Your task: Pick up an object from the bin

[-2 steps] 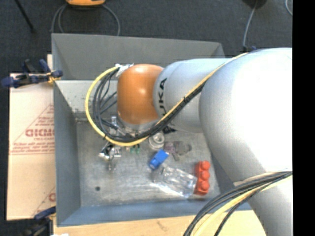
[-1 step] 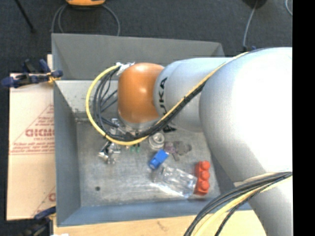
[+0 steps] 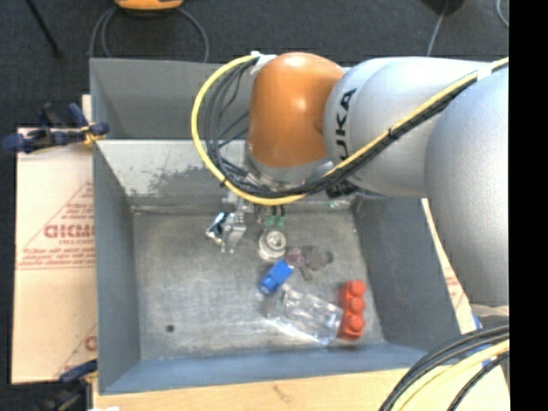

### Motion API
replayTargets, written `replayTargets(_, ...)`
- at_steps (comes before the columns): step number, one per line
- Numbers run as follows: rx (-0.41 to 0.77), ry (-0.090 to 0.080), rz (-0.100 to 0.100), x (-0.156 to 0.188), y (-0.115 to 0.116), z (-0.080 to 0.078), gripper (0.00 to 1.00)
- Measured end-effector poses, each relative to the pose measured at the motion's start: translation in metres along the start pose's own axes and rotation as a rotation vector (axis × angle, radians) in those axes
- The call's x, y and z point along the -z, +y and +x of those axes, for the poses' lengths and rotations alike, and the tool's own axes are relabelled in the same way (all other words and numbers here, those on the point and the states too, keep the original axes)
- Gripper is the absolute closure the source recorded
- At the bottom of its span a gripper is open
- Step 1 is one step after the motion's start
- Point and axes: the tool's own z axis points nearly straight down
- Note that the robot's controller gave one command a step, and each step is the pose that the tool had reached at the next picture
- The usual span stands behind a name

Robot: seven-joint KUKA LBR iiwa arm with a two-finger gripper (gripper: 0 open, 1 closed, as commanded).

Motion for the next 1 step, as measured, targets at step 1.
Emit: replayTargets(1,-0.010,0.002,-0.002,0.0456,0.0125,-0.0080,1.00)
